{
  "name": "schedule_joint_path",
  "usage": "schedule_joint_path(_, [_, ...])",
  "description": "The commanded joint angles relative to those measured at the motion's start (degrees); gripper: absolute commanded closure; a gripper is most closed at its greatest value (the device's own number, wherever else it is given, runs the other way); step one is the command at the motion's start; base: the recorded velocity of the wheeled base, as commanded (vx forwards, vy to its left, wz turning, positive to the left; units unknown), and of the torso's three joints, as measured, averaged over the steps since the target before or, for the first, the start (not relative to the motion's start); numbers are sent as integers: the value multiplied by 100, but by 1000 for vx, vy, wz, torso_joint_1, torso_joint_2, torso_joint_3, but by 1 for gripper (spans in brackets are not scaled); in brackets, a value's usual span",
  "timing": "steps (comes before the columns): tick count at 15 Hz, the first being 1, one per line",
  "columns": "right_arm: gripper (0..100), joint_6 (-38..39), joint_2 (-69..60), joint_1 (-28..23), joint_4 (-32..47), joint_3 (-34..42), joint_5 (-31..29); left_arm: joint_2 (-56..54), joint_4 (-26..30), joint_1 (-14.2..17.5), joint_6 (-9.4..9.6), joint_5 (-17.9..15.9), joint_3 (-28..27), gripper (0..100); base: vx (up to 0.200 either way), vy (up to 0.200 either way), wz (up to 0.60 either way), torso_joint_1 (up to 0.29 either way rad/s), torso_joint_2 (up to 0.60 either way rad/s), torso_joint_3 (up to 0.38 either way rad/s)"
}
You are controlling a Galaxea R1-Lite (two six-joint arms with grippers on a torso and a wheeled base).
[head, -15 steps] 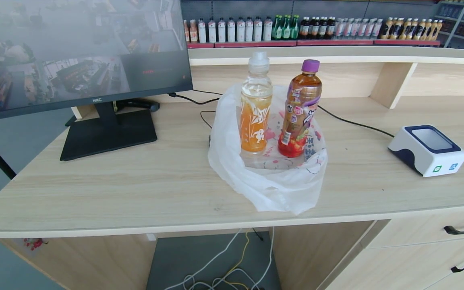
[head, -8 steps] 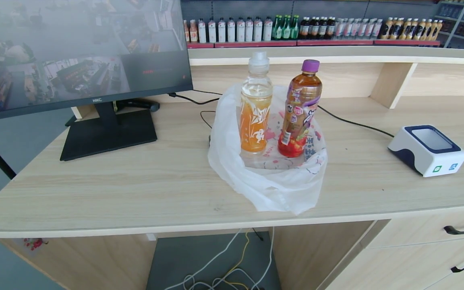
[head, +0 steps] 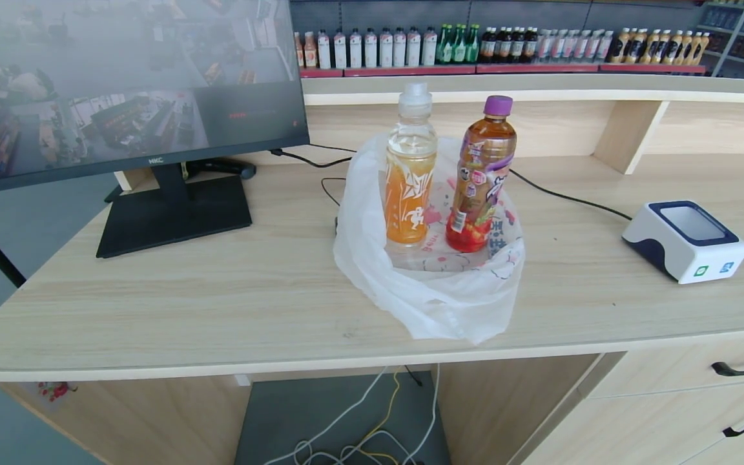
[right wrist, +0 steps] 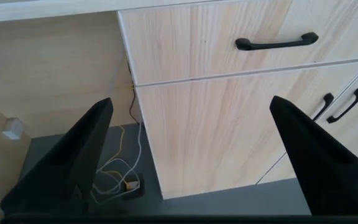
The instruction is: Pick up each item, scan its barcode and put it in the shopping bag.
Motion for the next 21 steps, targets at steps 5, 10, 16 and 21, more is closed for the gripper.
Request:
schedule_joint_path(5, [0,-12,20,-12,3,2,-2,1,-1,-2,-10,0,0,0,-120,0,0,3,-2,0])
schedule_joint_path(10, [0,-21,20,-3,3,2,-2,1,-1,-2,7,0,0,0,0,0,0,0,0,0])
schedule_joint_path(16, [0,-12,20,-3,3,2,-2,1,-1,6,-1,0,0,0,0,-100,0,-2,0,1])
schedule_joint_path(21, [0,-12,20,-12,3,2,-2,1,-1,6,-28,0,0,0,0,-200,0,6,3,3])
